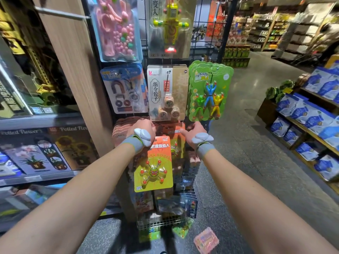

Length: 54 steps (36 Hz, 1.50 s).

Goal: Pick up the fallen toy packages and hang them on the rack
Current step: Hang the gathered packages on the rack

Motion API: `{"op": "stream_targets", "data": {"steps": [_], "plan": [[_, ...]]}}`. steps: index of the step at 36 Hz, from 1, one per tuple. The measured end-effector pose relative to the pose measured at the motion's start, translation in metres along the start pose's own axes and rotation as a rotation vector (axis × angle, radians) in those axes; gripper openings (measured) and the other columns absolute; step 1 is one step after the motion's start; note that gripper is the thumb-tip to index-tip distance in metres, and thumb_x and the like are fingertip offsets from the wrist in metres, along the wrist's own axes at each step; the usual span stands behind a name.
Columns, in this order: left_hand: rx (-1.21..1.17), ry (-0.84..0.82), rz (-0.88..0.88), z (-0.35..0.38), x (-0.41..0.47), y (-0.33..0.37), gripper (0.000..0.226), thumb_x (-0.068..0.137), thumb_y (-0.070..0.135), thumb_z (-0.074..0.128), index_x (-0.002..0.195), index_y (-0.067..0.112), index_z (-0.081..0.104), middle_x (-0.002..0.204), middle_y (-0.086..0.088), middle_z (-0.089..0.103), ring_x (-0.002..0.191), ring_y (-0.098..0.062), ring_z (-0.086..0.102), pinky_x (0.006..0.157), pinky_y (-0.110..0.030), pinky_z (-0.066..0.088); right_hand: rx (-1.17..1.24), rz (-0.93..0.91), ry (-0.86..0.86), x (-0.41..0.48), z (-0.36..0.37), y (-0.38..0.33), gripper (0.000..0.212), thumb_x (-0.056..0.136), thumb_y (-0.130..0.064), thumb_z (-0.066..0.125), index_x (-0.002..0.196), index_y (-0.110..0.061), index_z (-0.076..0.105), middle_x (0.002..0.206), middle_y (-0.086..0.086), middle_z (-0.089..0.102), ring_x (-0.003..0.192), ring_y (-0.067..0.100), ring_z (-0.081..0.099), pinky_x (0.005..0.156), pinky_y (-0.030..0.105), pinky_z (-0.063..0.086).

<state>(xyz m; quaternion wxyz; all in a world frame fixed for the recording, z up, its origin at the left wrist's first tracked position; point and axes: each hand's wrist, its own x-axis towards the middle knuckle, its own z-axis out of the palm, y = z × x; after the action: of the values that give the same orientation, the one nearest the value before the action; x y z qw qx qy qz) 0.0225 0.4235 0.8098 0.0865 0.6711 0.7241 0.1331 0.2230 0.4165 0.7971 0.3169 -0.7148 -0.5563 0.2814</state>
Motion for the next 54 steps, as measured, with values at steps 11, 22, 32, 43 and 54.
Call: {"op": "stream_targets", "data": {"steps": [11, 22, 32, 43, 54], "plan": [[0.050, -0.041, -0.034, -0.006, 0.000, 0.004, 0.020, 0.090, 0.029, 0.058, 0.084, 0.010, 0.055, 0.090, -0.012, 0.066, 0.075, -0.031, 0.058, 0.065, -0.031, 0.046, -0.047, -0.106, -0.175, -0.011, 0.026, -0.018, 0.020, 0.088, -0.032, 0.063, 0.104, -0.022, 0.067, 0.104, -0.003, 0.061, 0.094, 0.023, 0.063, 0.085, 0.033, 0.052], [0.126, -0.040, 0.045, -0.009, -0.002, -0.004, 0.036, 0.092, 0.043, 0.055, 0.080, 0.010, 0.062, 0.089, -0.012, 0.068, 0.075, -0.031, 0.056, 0.065, -0.031, 0.041, -0.142, -0.022, -0.183, -0.001, 0.037, -0.033, 0.031, 0.088, -0.034, 0.058, 0.109, -0.013, 0.066, 0.110, 0.006, 0.068, 0.097, 0.029, 0.064, 0.085, 0.034, 0.052], [0.085, -0.003, 0.098, -0.012, -0.006, -0.005, 0.033, 0.092, 0.039, 0.058, 0.074, 0.011, 0.061, 0.088, -0.011, 0.069, 0.082, -0.033, 0.062, 0.066, -0.031, 0.043, -0.136, -0.065, -0.180, -0.005, 0.042, -0.033, 0.033, 0.090, -0.029, 0.055, 0.119, -0.015, 0.062, 0.119, 0.007, 0.066, 0.102, 0.030, 0.063, 0.089, 0.036, 0.052], [0.064, 0.027, 0.042, -0.013, -0.007, -0.004, 0.029, 0.093, 0.038, 0.057, 0.084, 0.011, 0.062, 0.098, -0.014, 0.070, 0.092, -0.034, 0.064, 0.067, -0.031, 0.041, 0.017, -0.163, -0.152, -0.025, 0.043, -0.022, 0.032, 0.093, -0.051, 0.050, 0.077, -0.025, 0.058, 0.089, 0.004, 0.066, 0.083, 0.027, 0.064, 0.073, 0.032, 0.050], [-0.096, 0.058, 0.081, -0.024, -0.022, 0.009, 0.044, 0.094, 0.045, 0.057, 0.065, 0.013, 0.051, 0.071, -0.009, 0.059, 0.073, -0.032, 0.057, 0.060, -0.032, 0.037, 0.217, -0.168, -0.253, -0.039, 0.031, -0.018, 0.028, 0.073, -0.046, 0.078, 0.069, -0.023, 0.064, 0.083, 0.009, 0.071, 0.070, 0.021, 0.058, 0.064, 0.033, 0.046]]}}
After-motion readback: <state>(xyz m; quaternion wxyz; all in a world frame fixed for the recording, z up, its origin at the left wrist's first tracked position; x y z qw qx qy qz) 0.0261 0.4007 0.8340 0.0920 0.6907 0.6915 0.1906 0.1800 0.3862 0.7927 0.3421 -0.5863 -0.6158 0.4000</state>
